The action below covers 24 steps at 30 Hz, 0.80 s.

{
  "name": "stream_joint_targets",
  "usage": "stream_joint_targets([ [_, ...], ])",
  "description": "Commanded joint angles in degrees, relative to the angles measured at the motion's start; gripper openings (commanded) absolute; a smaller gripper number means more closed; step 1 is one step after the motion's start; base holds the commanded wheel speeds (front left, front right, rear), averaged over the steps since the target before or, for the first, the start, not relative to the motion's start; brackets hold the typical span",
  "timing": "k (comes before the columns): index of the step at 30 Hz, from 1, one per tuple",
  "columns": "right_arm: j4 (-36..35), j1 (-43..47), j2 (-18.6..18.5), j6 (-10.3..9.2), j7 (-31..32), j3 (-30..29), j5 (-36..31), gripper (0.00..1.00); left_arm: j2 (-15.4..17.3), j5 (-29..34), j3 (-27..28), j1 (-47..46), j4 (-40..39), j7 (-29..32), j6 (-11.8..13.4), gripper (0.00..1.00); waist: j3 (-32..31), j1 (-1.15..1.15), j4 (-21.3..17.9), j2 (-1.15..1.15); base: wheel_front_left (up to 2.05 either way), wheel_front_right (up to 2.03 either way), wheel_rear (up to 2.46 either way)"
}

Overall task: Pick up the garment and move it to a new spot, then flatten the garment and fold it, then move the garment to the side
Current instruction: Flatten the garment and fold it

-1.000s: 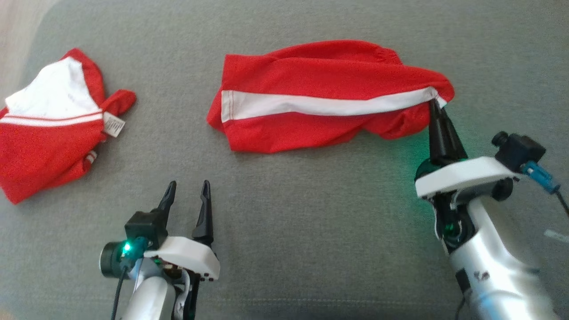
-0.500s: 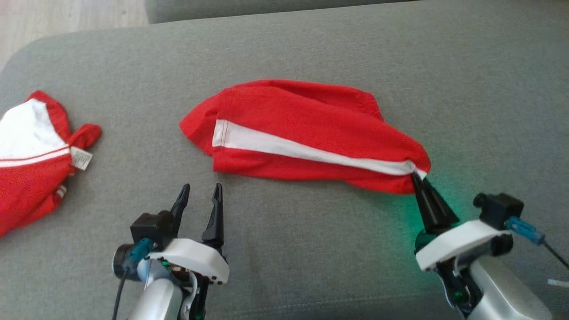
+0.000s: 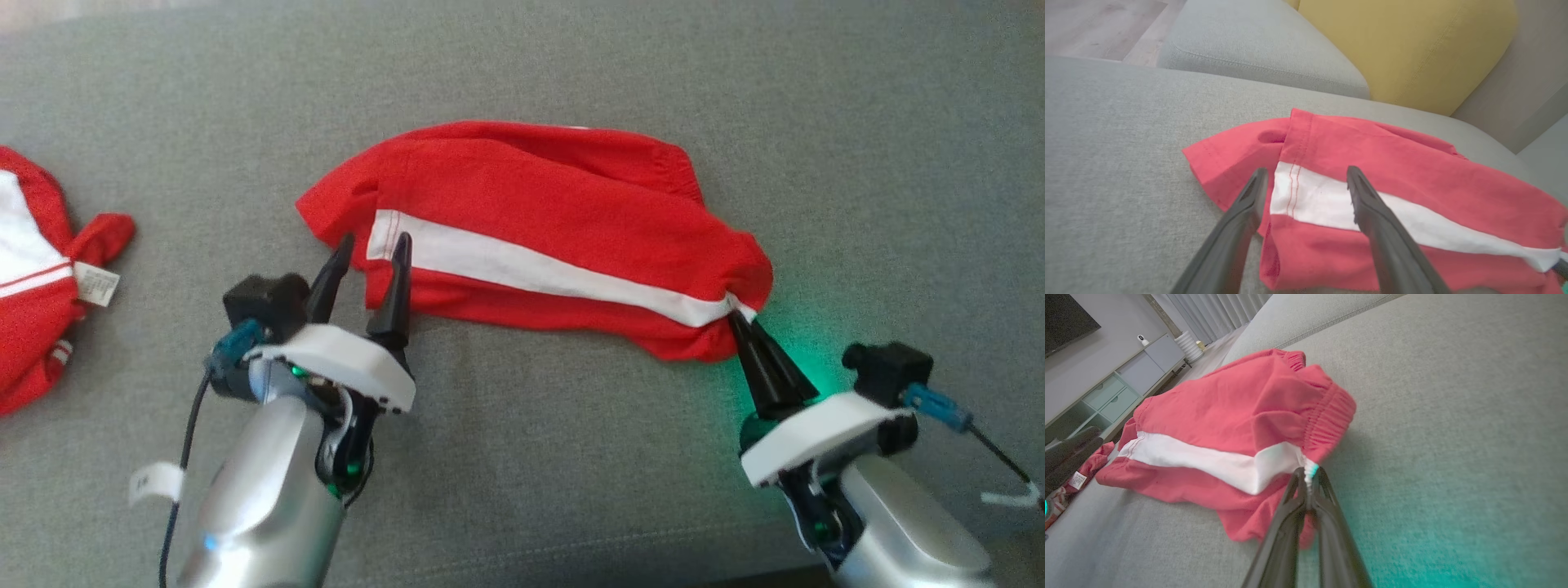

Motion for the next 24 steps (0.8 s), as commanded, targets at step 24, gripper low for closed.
stream_joint_targets([
  [24,-1.5,-3.2,2.0,-0.05,-0.6,0.6,-0.8,0.0,0.7,-2.9,-1.1,-10.6,13.1,-0.7,-2.8,1.0,2.5,0.0,-1.2,0.0,0.0,0.0,0.0],
])
